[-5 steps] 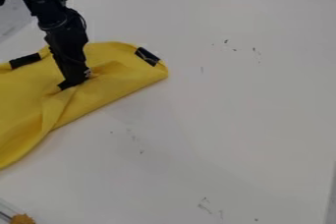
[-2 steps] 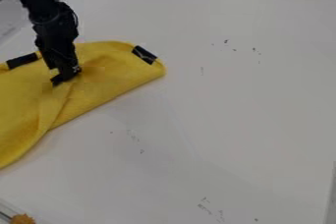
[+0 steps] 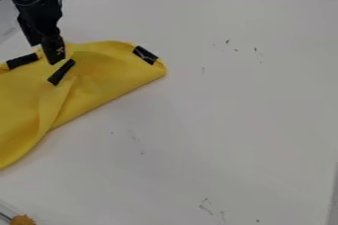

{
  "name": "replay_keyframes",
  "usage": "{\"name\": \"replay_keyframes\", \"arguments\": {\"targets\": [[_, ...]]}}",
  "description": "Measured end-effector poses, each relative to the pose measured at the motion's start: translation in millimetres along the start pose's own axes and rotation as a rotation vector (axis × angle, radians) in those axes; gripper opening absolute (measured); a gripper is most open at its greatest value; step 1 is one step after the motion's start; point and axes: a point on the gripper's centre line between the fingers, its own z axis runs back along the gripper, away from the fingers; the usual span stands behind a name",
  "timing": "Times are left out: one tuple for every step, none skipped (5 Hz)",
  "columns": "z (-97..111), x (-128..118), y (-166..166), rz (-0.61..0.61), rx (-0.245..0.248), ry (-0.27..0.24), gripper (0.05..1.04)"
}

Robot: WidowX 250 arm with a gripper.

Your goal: Fold the cloth from bottom right to top left

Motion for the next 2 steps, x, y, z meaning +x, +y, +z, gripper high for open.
{"name": "replay_keyframes", "arguments": {"targets": [[2.0,-0.4,3.7,0.001,0.008,0.005,0.999],[6.0,-1.2,5.0,0.019,-0.001,0.033,0.999]]}}
